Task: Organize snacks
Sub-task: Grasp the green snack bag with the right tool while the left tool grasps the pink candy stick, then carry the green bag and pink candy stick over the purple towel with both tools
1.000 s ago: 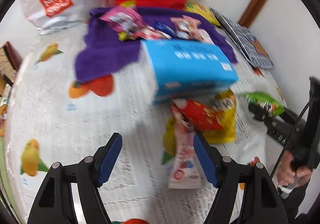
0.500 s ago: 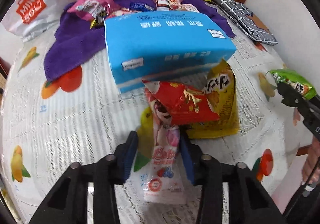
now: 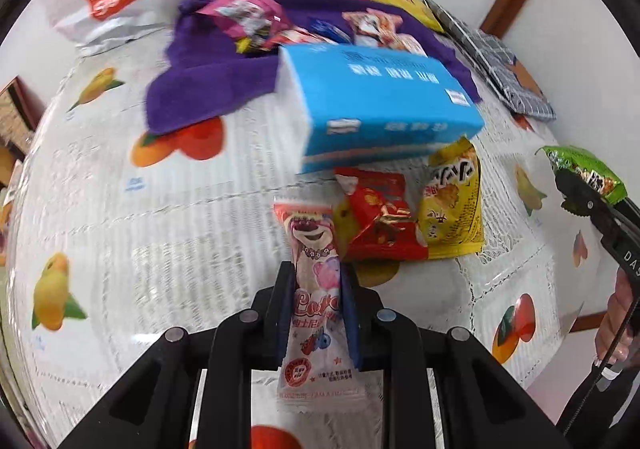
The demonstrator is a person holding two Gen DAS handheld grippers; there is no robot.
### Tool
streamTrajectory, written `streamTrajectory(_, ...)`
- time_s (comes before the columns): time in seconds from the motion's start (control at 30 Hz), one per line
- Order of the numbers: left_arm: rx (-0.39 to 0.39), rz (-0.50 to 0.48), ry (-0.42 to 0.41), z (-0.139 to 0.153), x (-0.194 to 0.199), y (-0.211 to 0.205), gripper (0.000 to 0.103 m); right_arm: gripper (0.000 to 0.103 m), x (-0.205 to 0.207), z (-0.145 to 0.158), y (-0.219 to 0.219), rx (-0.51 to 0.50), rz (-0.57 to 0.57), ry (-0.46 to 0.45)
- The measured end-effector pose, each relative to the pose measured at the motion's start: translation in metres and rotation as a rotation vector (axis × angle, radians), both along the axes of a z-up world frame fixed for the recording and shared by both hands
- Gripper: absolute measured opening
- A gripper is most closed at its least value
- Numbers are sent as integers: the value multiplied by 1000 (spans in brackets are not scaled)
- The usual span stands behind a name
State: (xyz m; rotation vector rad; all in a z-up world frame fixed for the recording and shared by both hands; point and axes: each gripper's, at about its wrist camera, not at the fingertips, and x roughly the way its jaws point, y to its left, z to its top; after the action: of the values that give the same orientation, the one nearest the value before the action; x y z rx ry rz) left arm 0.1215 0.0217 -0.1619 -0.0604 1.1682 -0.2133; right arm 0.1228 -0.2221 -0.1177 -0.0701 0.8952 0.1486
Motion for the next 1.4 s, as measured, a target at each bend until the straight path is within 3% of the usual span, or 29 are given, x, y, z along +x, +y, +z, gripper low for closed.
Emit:
streamTrajectory(0.3,-46,70,-46,21,-7,26,22,49,-8,15,16,1,22,-34)
streamTrajectory(0.7,-92,66,-118,51,-12,23,22,49,-15,32,11,10,16,-69)
streamTrajectory(1.4,-95,18,-129,58,-9,2,22,49,-7,37,-4,43,3,-84)
